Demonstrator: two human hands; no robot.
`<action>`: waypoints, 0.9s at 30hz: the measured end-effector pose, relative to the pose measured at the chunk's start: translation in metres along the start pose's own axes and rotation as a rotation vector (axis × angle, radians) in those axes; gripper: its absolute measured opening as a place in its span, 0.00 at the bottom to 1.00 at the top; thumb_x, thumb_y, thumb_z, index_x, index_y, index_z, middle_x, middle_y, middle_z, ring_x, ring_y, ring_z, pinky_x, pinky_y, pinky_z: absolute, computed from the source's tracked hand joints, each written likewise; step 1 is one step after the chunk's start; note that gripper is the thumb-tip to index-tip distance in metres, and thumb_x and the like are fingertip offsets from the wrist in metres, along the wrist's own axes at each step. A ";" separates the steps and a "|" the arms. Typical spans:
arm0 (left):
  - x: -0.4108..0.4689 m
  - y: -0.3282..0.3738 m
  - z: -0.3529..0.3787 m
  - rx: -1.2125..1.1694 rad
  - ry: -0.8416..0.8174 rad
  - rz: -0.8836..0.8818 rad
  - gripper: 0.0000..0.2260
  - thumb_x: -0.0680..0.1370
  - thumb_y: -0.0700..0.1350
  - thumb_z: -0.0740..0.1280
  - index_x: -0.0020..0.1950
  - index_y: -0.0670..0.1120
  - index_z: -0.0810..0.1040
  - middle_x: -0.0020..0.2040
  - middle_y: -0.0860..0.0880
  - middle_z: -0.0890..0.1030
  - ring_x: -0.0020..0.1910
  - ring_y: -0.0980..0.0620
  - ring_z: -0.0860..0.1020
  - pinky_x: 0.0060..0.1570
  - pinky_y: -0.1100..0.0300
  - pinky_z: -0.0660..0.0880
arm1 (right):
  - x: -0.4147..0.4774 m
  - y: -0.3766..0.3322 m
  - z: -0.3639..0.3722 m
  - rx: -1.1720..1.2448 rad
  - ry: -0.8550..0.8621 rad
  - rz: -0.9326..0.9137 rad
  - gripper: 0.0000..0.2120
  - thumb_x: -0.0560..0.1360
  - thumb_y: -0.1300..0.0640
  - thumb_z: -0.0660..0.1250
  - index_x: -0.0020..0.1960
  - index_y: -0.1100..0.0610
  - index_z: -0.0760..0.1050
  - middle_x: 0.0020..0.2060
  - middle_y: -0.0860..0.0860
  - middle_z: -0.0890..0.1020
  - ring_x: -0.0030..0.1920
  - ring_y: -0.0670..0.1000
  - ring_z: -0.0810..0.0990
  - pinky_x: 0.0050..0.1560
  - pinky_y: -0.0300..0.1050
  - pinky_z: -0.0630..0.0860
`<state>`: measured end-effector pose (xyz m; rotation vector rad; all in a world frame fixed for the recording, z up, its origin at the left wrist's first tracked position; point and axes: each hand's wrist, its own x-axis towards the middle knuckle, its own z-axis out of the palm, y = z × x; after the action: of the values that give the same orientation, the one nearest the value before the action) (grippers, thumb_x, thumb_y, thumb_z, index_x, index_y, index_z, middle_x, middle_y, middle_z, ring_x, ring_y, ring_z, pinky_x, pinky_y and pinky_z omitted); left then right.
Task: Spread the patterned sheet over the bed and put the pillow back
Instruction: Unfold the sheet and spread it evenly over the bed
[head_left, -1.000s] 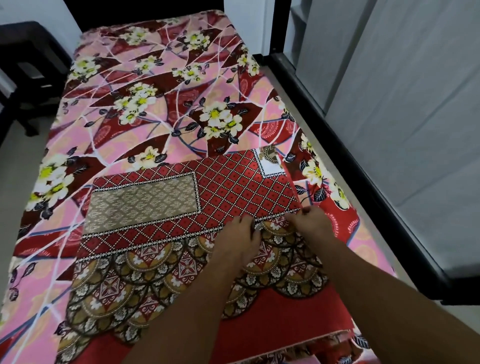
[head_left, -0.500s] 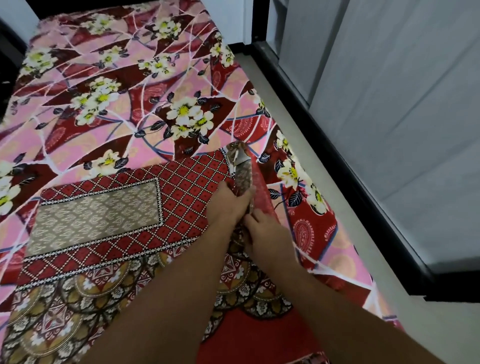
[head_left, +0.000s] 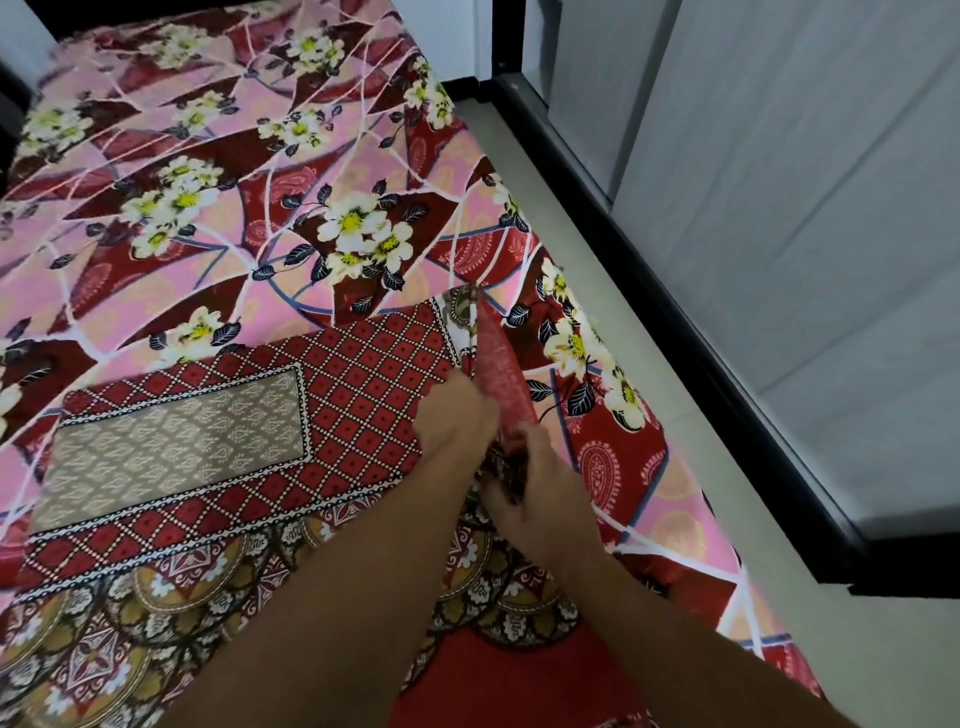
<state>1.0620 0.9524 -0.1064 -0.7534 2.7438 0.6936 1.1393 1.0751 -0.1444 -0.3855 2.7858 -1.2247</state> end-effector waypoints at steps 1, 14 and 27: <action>-0.001 -0.003 -0.002 -0.032 0.006 -0.009 0.16 0.81 0.52 0.61 0.61 0.42 0.73 0.58 0.40 0.80 0.58 0.38 0.79 0.56 0.48 0.75 | 0.002 -0.001 -0.003 -0.009 0.009 0.042 0.24 0.74 0.42 0.67 0.66 0.49 0.67 0.45 0.46 0.81 0.38 0.48 0.81 0.36 0.46 0.79; -0.022 -0.068 -0.065 -0.239 0.084 -0.057 0.10 0.81 0.43 0.61 0.60 0.40 0.69 0.55 0.39 0.80 0.51 0.40 0.77 0.49 0.52 0.70 | -0.029 -0.047 -0.002 -0.318 -0.195 -0.054 0.21 0.71 0.45 0.66 0.60 0.50 0.68 0.40 0.48 0.79 0.41 0.54 0.80 0.40 0.46 0.75; -0.047 -0.189 -0.166 -0.124 0.366 -0.205 0.12 0.80 0.46 0.60 0.61 0.44 0.71 0.51 0.42 0.79 0.50 0.39 0.78 0.48 0.48 0.72 | -0.077 -0.208 0.088 0.078 -0.443 -0.235 0.15 0.75 0.53 0.66 0.60 0.53 0.70 0.47 0.45 0.77 0.45 0.49 0.76 0.38 0.31 0.69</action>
<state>1.1886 0.7474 -0.0207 -1.2840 2.8969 0.7506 1.2695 0.8971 -0.0543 -0.8782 2.3584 -1.1163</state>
